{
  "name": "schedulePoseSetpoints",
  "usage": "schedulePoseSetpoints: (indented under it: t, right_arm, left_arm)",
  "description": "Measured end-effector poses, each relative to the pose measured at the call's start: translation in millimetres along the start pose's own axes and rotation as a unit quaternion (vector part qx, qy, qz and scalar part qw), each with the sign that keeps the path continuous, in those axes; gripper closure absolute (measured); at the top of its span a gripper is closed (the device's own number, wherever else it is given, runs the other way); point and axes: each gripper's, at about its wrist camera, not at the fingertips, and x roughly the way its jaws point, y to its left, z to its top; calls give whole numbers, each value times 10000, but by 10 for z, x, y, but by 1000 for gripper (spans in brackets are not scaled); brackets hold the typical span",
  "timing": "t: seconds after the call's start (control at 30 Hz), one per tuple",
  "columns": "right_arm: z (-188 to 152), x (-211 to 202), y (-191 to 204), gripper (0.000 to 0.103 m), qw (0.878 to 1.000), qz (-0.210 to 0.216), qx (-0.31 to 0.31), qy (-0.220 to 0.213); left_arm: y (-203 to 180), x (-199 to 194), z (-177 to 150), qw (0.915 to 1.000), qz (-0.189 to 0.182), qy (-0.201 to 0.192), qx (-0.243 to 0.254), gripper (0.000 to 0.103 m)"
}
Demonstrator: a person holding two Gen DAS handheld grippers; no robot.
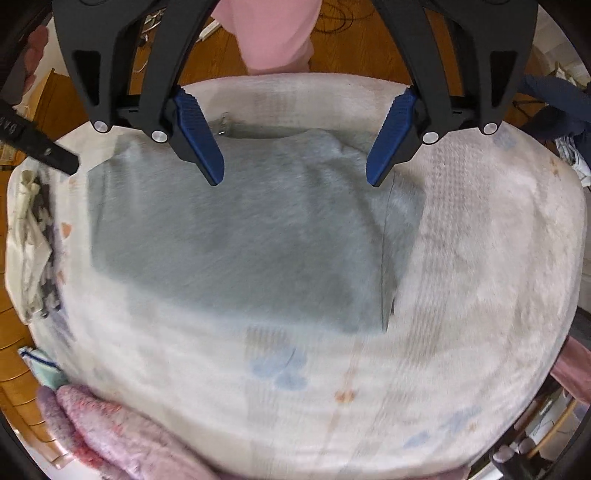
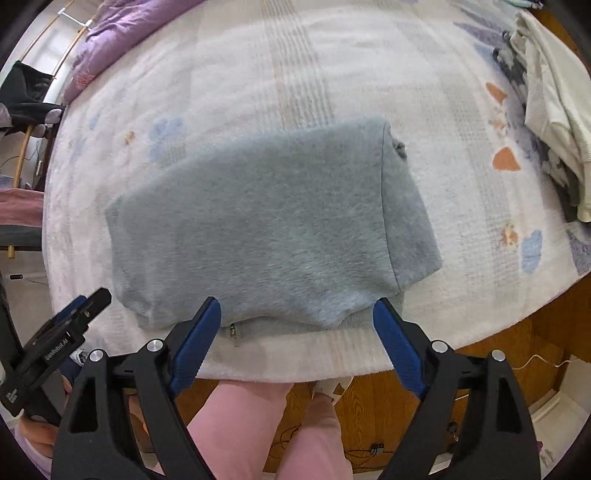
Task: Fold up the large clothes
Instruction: 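Open both tools and withdraw them from the folded hoodie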
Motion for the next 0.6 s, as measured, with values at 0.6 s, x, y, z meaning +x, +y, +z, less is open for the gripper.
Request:
schedulePoseSetpoints:
  t: [0.6]
  right_arm:
    - [-423, -1131, -375, 19, 9931, 223, 297, -1111]
  left_arm:
    - [-500, -783, -140, 9940, -35, -1025, 377, 23]
